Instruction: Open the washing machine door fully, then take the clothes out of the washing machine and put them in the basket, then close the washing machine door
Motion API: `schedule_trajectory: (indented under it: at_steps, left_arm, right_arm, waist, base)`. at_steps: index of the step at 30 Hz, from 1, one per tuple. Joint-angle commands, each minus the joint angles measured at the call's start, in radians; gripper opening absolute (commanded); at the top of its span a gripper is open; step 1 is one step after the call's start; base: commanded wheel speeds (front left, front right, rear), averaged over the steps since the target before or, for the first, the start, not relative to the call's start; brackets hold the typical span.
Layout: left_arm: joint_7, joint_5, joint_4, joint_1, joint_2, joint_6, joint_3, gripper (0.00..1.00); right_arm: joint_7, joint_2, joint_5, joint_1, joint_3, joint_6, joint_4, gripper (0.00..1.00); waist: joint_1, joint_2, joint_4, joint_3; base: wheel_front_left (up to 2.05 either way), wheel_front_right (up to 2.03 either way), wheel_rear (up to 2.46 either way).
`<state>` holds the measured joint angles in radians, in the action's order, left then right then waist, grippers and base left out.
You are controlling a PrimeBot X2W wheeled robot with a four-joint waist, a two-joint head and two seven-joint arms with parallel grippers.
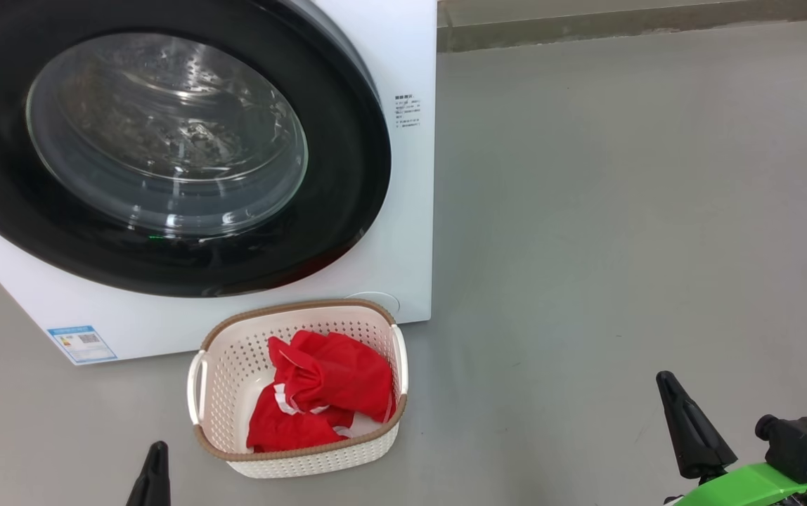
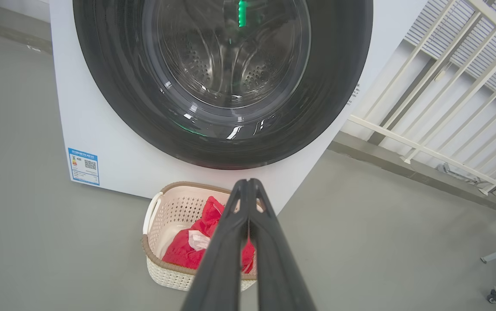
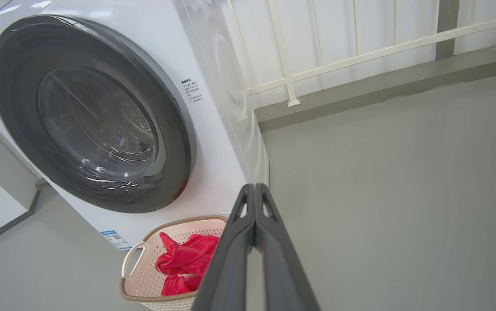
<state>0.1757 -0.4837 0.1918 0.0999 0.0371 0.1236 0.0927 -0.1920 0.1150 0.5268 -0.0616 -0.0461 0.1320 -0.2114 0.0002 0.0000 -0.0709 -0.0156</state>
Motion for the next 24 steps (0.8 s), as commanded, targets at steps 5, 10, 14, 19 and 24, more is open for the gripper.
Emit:
schedule_trajectory:
  at_steps: [5,10,14,19,24]
  left_arm:
    - [-0.019,-0.071,-0.017,-0.053,0.01,0.002,0.008,0.0]
    - [-0.033,-0.127,-0.013,-0.061,0.01,0.002,0.009,0.0]
    - [-0.044,-0.172,-0.01,-0.068,0.01,0.002,0.009,0.0]
    - [-0.059,-0.228,-0.007,-0.076,0.01,0.003,0.01,0.0]
    - [-0.073,-0.284,-0.003,-0.084,0.011,0.003,0.011,0.0]
  right_arm:
    - [0.015,0.006,0.072,0.049,0.011,0.0,0.018,0.0]
    - [0.028,0.004,0.127,0.055,0.016,0.0,0.016,0.0]
    - [0.039,0.002,0.172,0.06,0.021,0.0,0.013,0.0]
    - [0.053,0.0,0.227,0.067,0.026,0.0,0.011,0.0]
    - [0.067,-0.002,0.283,0.073,0.032,-0.001,0.008,0.0]
  waist:
    - [-0.0001,0.0,0.004,0.001]
    - [-0.0001,0.0,0.007,0.002]
    - [-0.0001,0.0,0.01,0.003]
    - [-0.0001,0.0,0.014,0.004]
    - [-0.0001,0.0,0.017,0.005]
  base:
    - [0.0,0.0,0.0]
    - [0.0,0.0,0.0]
    - [0.0,0.0,0.0]
    - [0.0,0.0,0.0]
    - [0.0,0.0,0.0]
